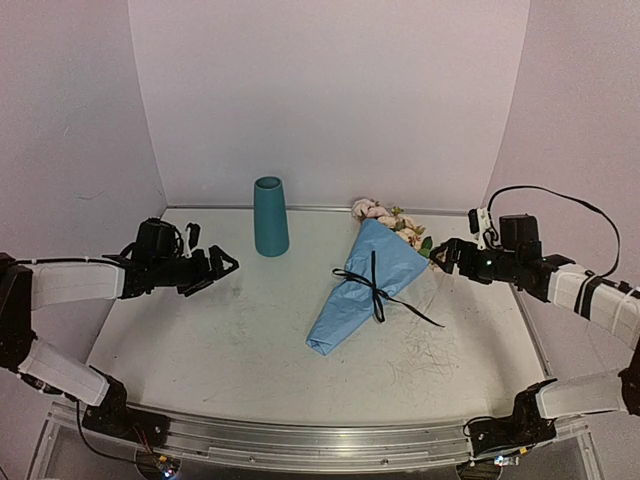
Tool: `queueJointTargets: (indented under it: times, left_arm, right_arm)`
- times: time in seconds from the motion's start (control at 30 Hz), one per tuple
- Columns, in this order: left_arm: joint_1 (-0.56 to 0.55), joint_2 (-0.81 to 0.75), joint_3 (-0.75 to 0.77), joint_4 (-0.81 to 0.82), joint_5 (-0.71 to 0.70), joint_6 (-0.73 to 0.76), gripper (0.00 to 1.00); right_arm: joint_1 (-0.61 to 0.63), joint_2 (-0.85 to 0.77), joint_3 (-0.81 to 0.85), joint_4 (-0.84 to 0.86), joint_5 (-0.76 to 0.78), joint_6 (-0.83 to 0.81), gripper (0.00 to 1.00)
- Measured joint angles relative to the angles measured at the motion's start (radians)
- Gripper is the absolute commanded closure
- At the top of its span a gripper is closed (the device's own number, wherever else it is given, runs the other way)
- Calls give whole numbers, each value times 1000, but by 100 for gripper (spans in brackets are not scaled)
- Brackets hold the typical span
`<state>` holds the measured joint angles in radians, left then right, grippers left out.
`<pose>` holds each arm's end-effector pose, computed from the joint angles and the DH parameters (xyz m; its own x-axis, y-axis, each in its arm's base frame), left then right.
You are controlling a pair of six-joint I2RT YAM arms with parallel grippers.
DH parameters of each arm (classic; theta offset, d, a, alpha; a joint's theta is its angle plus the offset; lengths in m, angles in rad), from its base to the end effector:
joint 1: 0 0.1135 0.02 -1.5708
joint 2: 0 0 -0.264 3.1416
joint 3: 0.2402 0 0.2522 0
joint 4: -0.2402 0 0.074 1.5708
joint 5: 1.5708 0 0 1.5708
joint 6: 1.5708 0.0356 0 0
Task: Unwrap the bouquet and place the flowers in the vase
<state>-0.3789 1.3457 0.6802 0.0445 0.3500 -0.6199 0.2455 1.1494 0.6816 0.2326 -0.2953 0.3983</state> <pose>0.2539 -0.1142 0.2043 -0.7924 -0.2719 -0.5461 0.1797 0.7514 -0.6349 0.2524 0.0739 0.2723 -0.4050 0.2811 -0.8700 -0.3797 0.8140 0.4397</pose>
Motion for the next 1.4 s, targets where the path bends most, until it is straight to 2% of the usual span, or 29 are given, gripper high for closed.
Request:
queueJointTargets:
  times: [0.27, 0.47, 0.63, 0.8, 1.07, 1.1, 1.27, 1.4]
  left_arm:
    - [-158, 187, 105, 7, 14, 47, 8]
    - [-296, 344, 226, 28, 6, 55, 25]
    - [-364, 469, 327, 42, 0, 49, 34]
    - [-410, 584, 404, 54, -8, 39, 45]
    - [-450, 680, 456, 60, 1, 15, 65]
    - [-452, 684, 460, 61, 5, 17, 69]
    - [-461, 689, 466, 65, 17, 14, 99]
    - [-467, 689, 466, 70, 21, 13, 100]
  right_arm:
    - [-1, 118, 9, -29, 34, 37, 2]
    - [-1, 203, 40, -23, 27, 66, 2]
    - [-1, 210, 40, -15, 22, 80, 2]
    - [-1, 210, 40, -7, 22, 82, 2]
    - [-1, 210, 40, -2, 22, 82, 2]
    - [-1, 210, 40, -2, 22, 82, 2]
    - [-1, 210, 40, 0, 22, 82, 2]
    - [-1, 210, 40, 0, 22, 82, 2]
